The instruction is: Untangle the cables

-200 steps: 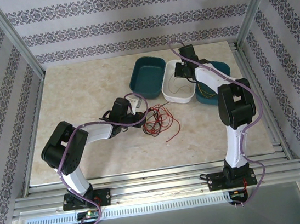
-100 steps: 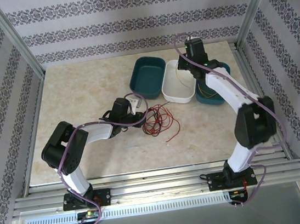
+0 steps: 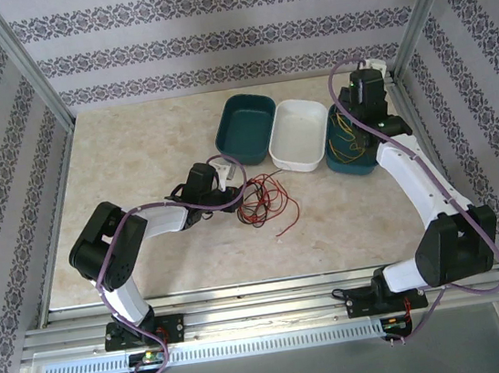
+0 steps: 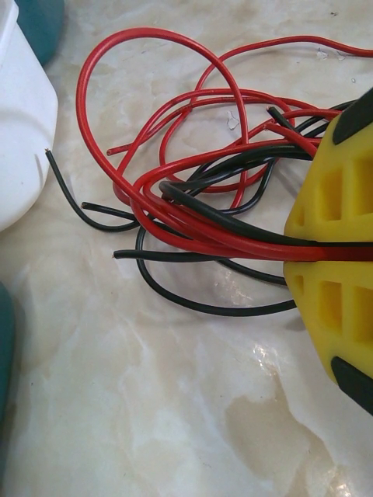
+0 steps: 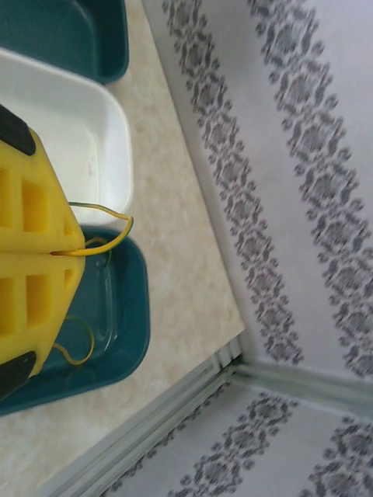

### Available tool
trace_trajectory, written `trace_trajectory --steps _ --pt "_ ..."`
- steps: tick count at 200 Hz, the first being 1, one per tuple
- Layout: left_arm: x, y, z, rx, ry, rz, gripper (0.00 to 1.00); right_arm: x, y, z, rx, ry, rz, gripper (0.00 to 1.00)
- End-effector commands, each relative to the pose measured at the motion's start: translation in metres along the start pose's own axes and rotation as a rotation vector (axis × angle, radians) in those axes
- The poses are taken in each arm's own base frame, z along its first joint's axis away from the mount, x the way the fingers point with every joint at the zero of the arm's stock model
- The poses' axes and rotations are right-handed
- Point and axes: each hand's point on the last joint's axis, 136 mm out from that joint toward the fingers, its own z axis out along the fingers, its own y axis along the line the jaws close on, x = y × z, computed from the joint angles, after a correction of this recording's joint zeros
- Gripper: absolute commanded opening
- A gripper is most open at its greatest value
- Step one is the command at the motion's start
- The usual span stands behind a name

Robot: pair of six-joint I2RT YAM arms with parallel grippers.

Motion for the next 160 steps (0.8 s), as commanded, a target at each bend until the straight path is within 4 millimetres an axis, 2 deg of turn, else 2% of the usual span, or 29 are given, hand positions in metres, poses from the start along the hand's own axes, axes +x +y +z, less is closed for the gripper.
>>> trace_trajectory --steps 1,35,105,124,160 --pt "-0.002 -0.007 0.003 0.027 -0.012 0.002 0.09 0.019 -0.013 0.007 0.033 0.048 0.02 0.0" --pt "-0.001 -0.007 0.003 0.025 -0.012 0.003 0.09 0.052 -0.021 0.035 0.053 0.143 0.033 0.0" --pt "0.0 -0.006 -0.001 0.015 -0.015 0.007 0.09 0.102 -0.041 0.098 0.139 0.296 0.031 0.02" --pt "0.001 -0.006 -0.001 0.011 -0.013 0.007 0.09 0.115 -0.045 0.109 0.149 0.336 0.043 0.07" --pt "0.001 -0.005 -0.001 0.009 -0.015 0.009 0.09 0.129 -0.051 0.12 0.159 0.392 0.057 0.27"
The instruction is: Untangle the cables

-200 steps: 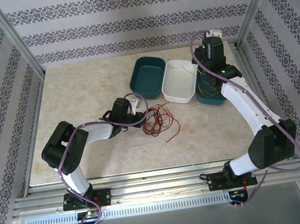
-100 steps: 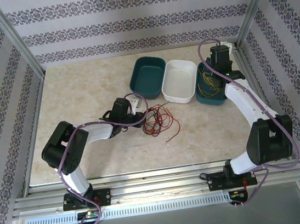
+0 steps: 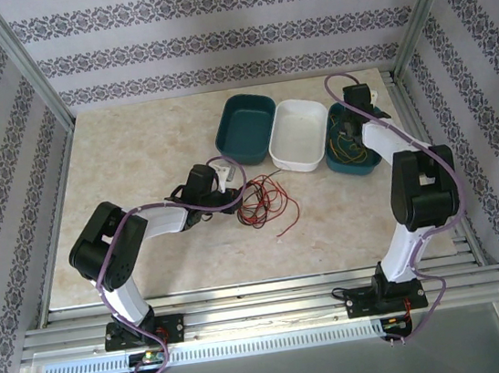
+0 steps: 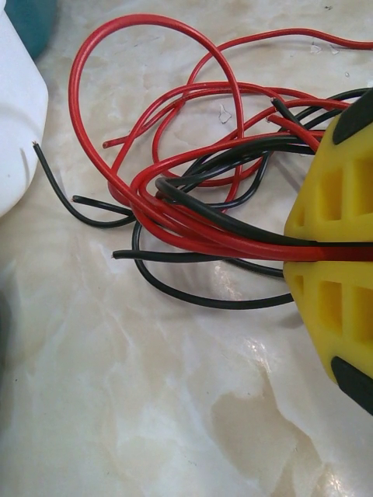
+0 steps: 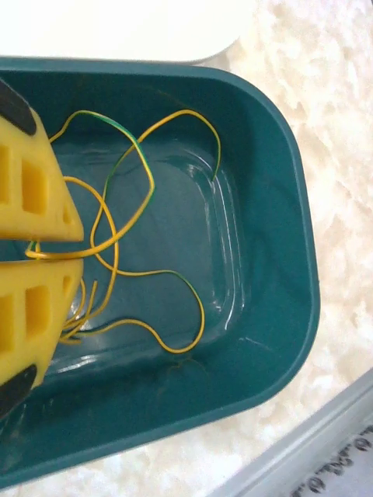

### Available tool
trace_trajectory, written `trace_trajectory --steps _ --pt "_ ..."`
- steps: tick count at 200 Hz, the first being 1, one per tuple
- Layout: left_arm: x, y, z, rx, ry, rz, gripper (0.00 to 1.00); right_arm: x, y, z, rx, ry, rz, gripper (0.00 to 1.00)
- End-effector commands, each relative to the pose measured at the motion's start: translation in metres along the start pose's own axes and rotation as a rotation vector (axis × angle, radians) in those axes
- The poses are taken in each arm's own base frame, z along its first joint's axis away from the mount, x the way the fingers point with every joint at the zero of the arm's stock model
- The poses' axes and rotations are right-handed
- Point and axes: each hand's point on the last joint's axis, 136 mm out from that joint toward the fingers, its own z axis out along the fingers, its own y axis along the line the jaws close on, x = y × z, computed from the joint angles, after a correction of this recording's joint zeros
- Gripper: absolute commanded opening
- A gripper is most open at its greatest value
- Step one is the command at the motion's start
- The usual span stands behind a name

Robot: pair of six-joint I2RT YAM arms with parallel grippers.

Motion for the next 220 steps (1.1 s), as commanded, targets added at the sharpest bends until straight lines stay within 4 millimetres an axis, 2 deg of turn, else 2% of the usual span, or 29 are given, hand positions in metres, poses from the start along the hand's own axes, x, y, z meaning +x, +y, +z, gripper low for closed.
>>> trace_trajectory --steps 1,21,45,71,92,109,127,151,192,220 --pt "-0.004 -0.007 -0.002 0.014 -0.025 0.012 0.09 -0.004 0.0 0.002 -0.01 0.021 0.021 0.27" --pt "-0.005 -0.007 -0.002 0.012 -0.028 0.013 0.09 -0.006 -0.002 -0.003 -0.006 0.02 0.019 0.39" --pt "-0.006 -0.008 -0.002 0.013 -0.027 0.014 0.09 -0.012 -0.009 -0.019 0.013 -0.01 0.018 0.52" --pt "-0.008 -0.009 -0.002 0.016 -0.033 0.014 0.09 -0.017 -0.01 -0.045 -0.027 -0.041 0.025 0.55" --pt "-0.009 -0.01 -0.002 0.02 -0.033 0.013 0.09 -0.016 0.0 -0.072 -0.105 -0.072 0.008 0.56" --pt "-0.01 -0.01 -0.003 0.02 -0.036 0.015 0.09 -0.008 0.018 -0.097 -0.192 -0.082 -0.023 0.56" --pt "-0.011 -0.01 -0.003 0.019 -0.036 0.014 0.09 0.011 0.039 -0.12 -0.277 -0.072 -0.058 0.56" --pt "-0.011 -0.011 -0.005 0.017 -0.039 0.015 0.1 0.046 0.065 -0.141 -0.366 -0.022 -0.102 0.51" --pt "-0.012 -0.012 -0.006 0.014 -0.031 0.028 0.1 0.135 0.128 -0.158 -0.589 0.186 -0.226 0.48" --pt "-0.015 -0.013 -0.006 0.02 -0.035 0.03 0.1 0.177 0.159 -0.161 -0.684 0.294 -0.306 0.48"
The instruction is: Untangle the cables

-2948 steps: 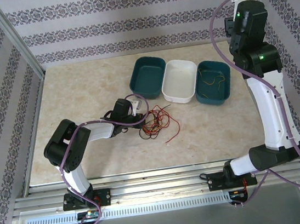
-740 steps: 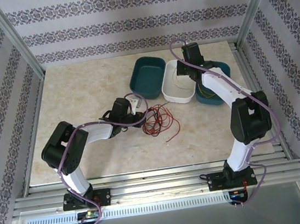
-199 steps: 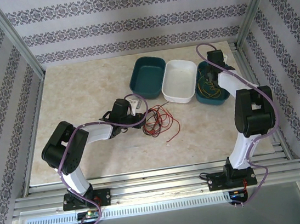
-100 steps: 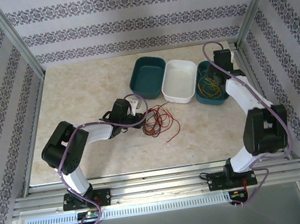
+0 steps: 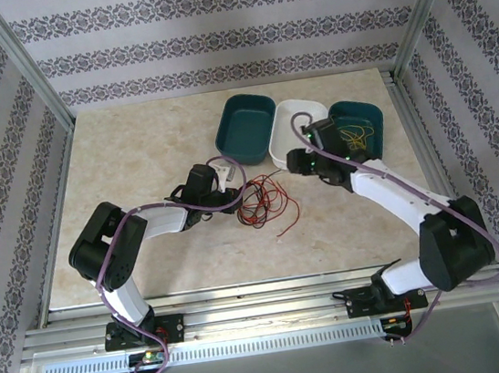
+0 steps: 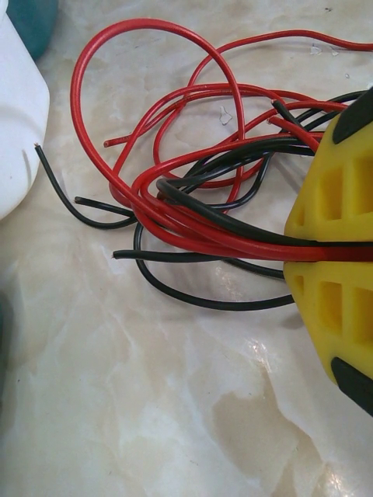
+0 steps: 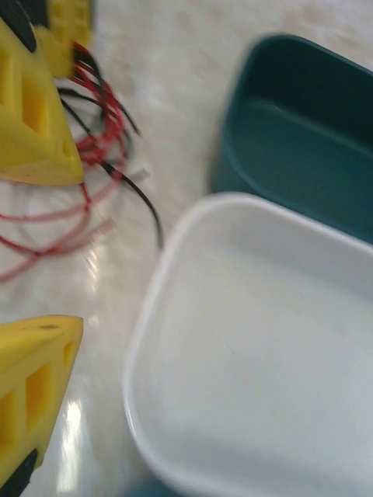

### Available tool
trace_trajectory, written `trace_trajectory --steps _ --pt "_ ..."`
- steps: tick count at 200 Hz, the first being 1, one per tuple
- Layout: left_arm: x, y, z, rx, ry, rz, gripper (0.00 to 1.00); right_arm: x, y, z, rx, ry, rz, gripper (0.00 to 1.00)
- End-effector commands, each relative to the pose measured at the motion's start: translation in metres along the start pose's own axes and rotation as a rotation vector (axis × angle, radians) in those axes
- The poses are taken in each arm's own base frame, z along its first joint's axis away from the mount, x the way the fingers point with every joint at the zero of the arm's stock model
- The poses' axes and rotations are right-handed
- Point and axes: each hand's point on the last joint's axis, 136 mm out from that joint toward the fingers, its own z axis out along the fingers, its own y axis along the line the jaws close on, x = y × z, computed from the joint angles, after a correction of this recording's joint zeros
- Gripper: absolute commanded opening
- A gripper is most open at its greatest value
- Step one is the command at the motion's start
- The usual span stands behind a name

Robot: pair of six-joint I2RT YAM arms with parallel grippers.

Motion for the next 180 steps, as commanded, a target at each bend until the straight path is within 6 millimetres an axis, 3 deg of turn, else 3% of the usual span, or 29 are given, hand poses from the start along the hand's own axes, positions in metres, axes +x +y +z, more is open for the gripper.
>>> trace_trajectory --steps 1,21,73,108,122,147,180 --pt "-0.014 -0.013 -0.006 0.019 -0.033 0.029 0.1 0.027 0.03 0.018 -0.12 0.102 -0.016 0.48" --pt "-0.015 -0.013 -0.006 0.021 -0.034 0.029 0.1 0.034 0.042 0.03 -0.17 0.159 -0.027 0.48" --pt "-0.013 -0.012 -0.006 0.017 -0.035 0.025 0.1 0.046 0.049 0.062 -0.196 0.26 -0.02 0.45" --pt "-0.012 -0.011 -0.004 0.015 -0.032 0.025 0.1 0.048 0.056 0.075 -0.221 0.293 -0.004 0.35" --pt "-0.012 -0.01 -0.003 0.013 -0.032 0.025 0.11 0.047 0.058 0.076 -0.222 0.294 0.005 0.27" --pt "-0.011 -0.01 -0.003 0.015 -0.031 0.023 0.15 0.043 0.059 0.074 -0.217 0.282 0.01 0.1" --pt "-0.01 -0.009 -0.002 0.013 -0.026 0.018 0.19 0.038 0.053 0.07 -0.179 0.254 0.011 0.03"
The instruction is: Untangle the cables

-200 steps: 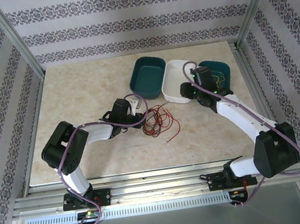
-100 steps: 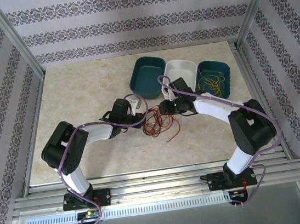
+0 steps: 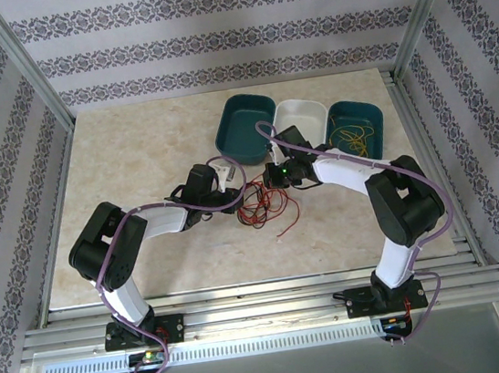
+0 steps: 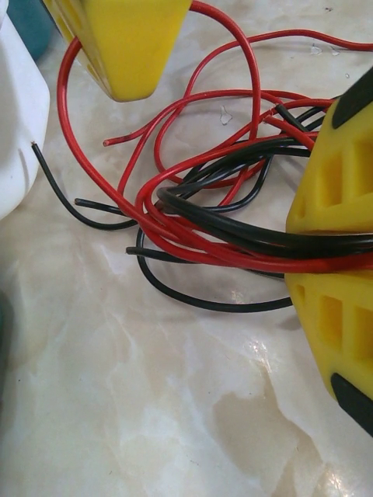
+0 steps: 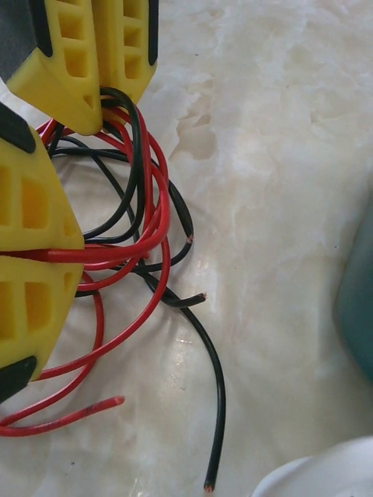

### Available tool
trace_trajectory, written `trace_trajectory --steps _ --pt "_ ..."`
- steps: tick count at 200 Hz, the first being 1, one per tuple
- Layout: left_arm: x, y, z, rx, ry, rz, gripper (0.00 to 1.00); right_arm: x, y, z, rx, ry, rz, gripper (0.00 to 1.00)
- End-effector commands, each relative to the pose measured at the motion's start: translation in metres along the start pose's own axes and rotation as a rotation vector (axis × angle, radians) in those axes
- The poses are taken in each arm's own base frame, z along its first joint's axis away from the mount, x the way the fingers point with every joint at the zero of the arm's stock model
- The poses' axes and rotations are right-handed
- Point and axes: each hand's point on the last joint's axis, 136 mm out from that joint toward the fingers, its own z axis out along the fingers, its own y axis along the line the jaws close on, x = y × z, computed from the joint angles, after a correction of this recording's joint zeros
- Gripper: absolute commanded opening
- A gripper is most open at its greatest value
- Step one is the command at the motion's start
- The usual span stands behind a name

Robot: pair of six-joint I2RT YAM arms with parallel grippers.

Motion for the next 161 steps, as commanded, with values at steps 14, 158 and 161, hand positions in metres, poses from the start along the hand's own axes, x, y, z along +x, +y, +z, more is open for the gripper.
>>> trace_trajectory --steps 14,158,161 --pt "-0.009 -0.009 -0.002 0.012 -0.026 0.018 0.2 -0.009 0.007 -0.01 0.011 -0.042 -0.012 0.0" --pt "0.001 -0.004 0.004 0.011 -0.002 0.0 0.12 -0.035 0.061 -0.081 -0.018 -0.264 -0.183 0.0" --pt "0.0 -0.004 0.004 0.012 -0.003 0.0 0.11 -0.036 0.063 -0.084 -0.02 -0.271 -0.188 0.0"
